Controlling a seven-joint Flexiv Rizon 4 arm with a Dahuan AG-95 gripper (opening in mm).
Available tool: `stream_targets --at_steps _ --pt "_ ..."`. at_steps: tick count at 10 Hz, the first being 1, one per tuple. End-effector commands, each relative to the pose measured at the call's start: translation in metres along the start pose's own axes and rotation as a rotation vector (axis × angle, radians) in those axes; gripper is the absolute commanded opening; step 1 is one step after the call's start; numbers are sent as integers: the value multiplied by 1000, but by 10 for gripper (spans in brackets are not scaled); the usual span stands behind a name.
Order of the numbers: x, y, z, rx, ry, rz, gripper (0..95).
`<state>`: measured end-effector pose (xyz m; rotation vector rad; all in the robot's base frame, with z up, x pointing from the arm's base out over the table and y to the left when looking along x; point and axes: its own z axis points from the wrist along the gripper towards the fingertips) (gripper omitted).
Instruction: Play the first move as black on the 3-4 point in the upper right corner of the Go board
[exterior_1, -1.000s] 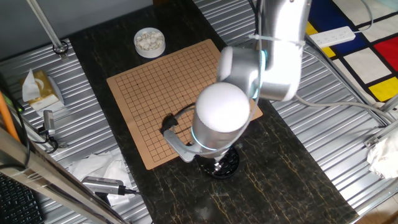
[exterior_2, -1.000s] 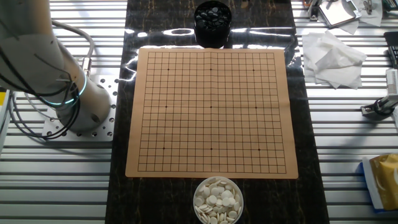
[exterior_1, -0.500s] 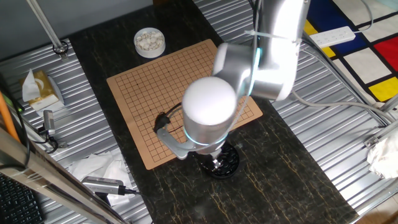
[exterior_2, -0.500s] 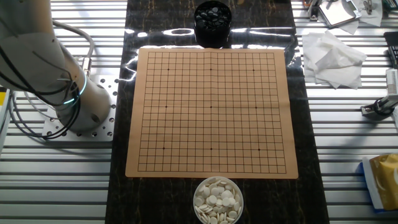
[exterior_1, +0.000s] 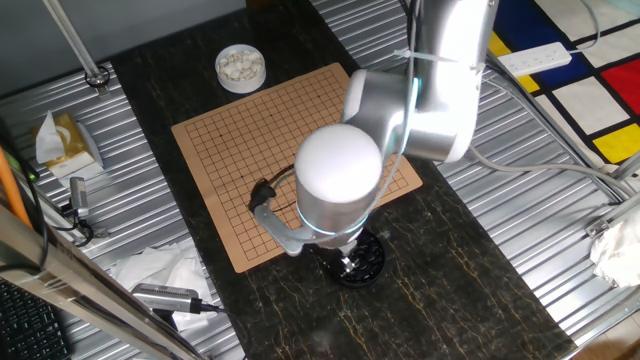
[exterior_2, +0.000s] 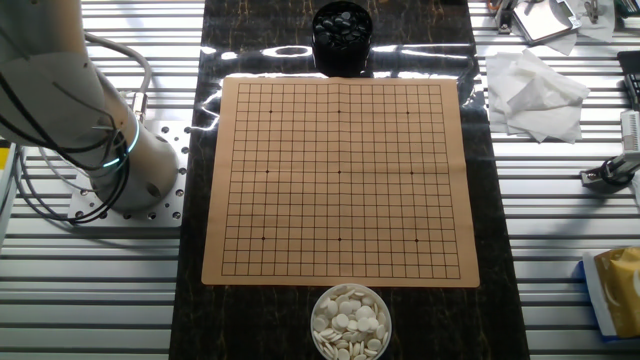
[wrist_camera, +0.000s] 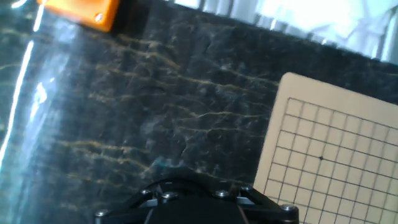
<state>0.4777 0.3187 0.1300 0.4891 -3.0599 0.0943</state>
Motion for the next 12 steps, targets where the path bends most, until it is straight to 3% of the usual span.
stream_targets --at_steps 1,2,3,5,7,8,11,12 --pt "-1 0 0 78 17 -115 0" --pt "-1 0 0 79 9 -134 0" --pt "-1 0 0 75 15 -152 190" --pt "-1 0 0 72 13 -141 190" --pt "7 8 1 45 0 -140 190" --pt "12 15 3 13 -12 -126 190" --pt "13 44 9 16 -18 -88 190" --pt "13 44 9 16 -20 -83 190"
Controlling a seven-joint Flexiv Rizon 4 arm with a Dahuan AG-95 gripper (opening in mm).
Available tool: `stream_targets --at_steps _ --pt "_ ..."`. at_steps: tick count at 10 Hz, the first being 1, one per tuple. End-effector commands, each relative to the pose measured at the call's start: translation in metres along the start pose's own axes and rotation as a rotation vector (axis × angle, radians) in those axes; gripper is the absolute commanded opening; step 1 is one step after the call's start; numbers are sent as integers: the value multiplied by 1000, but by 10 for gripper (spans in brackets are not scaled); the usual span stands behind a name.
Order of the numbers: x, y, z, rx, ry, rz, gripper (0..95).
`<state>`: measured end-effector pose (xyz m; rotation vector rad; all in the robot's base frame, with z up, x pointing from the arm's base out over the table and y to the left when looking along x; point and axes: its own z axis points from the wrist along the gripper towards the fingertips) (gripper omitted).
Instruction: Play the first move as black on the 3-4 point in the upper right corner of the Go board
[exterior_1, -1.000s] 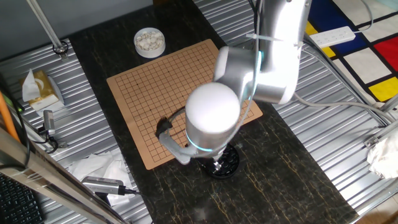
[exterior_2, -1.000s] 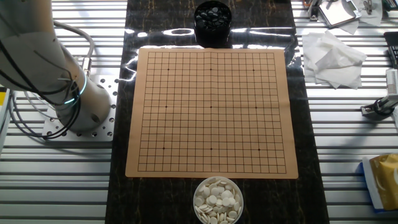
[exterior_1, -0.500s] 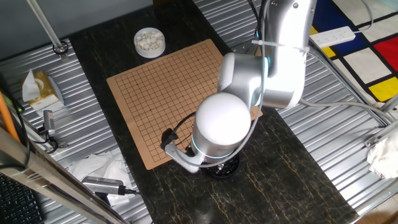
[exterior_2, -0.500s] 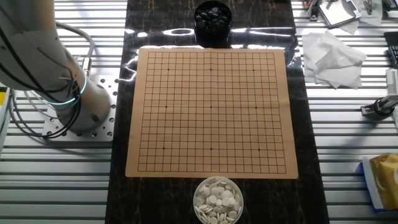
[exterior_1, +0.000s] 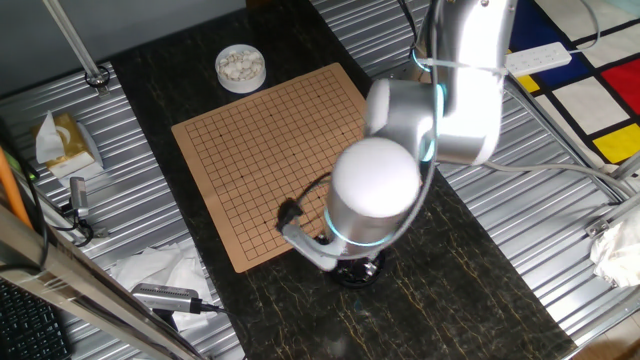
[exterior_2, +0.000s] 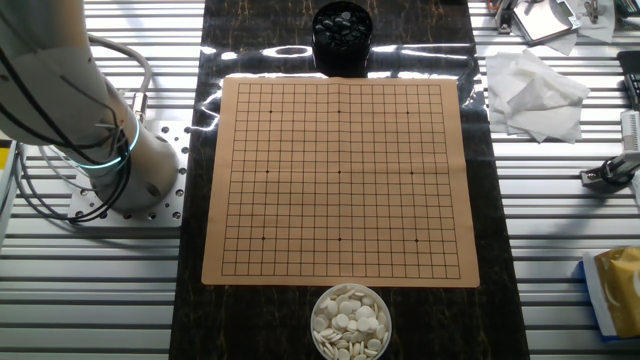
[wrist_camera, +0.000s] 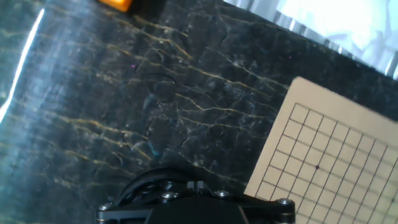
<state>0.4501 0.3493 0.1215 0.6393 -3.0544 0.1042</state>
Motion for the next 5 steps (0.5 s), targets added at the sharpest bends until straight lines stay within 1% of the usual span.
stream_targets --at_steps 1,2,3,5 --pt "-4 6 2 2 4 11 190" --pt "-4 6 2 5 0 22 190" --pt "-4 6 2 3 -6 33 0" --pt "-4 6 2 -21 -9 28 0"
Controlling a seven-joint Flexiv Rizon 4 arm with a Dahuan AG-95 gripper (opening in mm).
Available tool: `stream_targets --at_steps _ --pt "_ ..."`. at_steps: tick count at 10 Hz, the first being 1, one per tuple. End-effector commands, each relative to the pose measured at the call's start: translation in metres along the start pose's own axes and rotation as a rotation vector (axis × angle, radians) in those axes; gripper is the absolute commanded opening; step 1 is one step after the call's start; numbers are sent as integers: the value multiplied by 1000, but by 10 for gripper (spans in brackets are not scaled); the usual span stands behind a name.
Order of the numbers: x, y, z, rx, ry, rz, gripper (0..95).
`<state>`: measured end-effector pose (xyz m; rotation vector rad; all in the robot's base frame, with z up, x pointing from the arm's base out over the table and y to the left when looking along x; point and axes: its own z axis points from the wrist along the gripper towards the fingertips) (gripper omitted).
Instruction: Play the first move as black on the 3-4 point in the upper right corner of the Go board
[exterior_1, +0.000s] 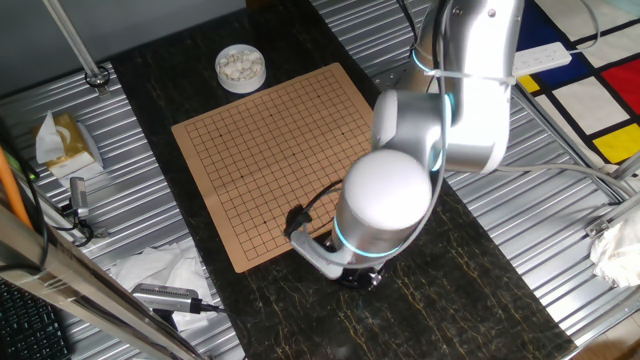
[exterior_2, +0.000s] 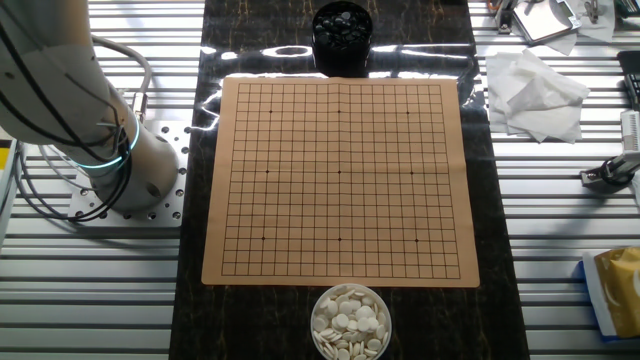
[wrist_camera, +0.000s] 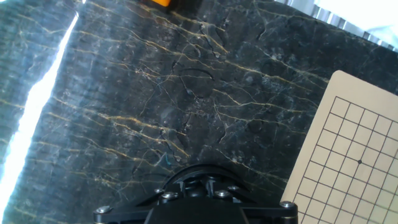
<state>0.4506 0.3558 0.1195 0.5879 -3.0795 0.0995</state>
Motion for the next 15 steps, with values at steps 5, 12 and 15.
stream_targets --at_steps 5,12,15 --pt "-1 0 0 -12 -1 8 190" --pt "-1 0 0 -12 -1 8 190" --pt "-1 0 0 -12 -1 8 190"
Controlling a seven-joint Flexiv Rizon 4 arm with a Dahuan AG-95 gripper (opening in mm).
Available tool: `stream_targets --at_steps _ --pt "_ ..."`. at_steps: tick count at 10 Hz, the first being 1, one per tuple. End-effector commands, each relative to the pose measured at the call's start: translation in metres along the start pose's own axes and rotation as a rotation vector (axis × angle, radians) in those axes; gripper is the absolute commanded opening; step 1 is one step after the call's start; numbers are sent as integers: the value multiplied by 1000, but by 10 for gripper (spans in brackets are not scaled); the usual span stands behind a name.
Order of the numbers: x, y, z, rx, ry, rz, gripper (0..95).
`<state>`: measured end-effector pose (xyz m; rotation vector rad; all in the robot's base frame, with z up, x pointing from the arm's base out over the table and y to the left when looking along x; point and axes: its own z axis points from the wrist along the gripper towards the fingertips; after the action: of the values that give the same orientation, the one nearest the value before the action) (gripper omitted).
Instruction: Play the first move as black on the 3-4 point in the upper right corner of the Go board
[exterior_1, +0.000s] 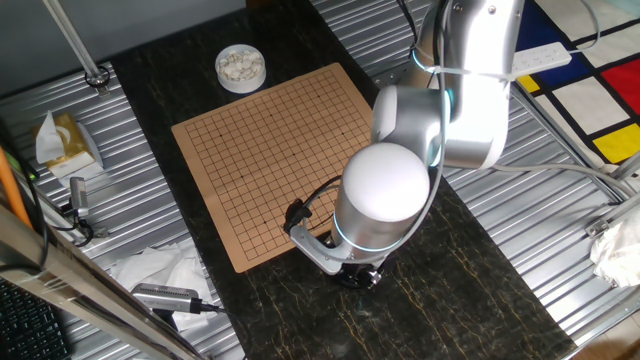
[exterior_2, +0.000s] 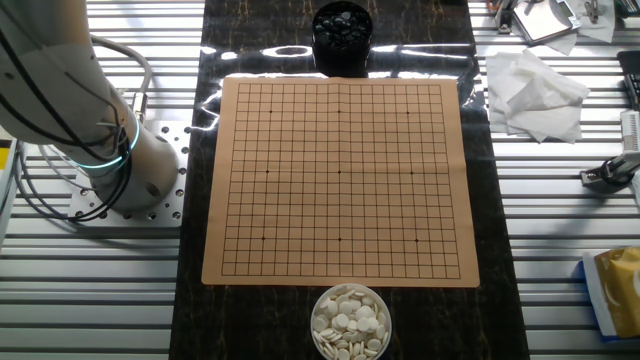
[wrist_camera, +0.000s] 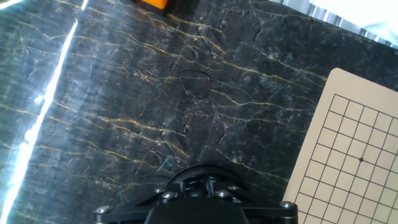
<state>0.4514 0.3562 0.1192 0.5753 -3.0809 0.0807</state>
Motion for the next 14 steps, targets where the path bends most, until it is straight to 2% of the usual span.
stream_targets --at_steps 1,7,8,9,11,12,14 --pt "0 0 0 0 0 0 190" --pt "0 0 0 0 0 0 190" --pt "11 -10 10 -28 -2 -59 190" --pt "12 -10 11 -27 37 -42 190" --pt "13 -11 12 -37 47 -28 190" --pt "16 -13 15 -48 68 -36 0" --pt "27 -20 29 -66 107 -24 0"
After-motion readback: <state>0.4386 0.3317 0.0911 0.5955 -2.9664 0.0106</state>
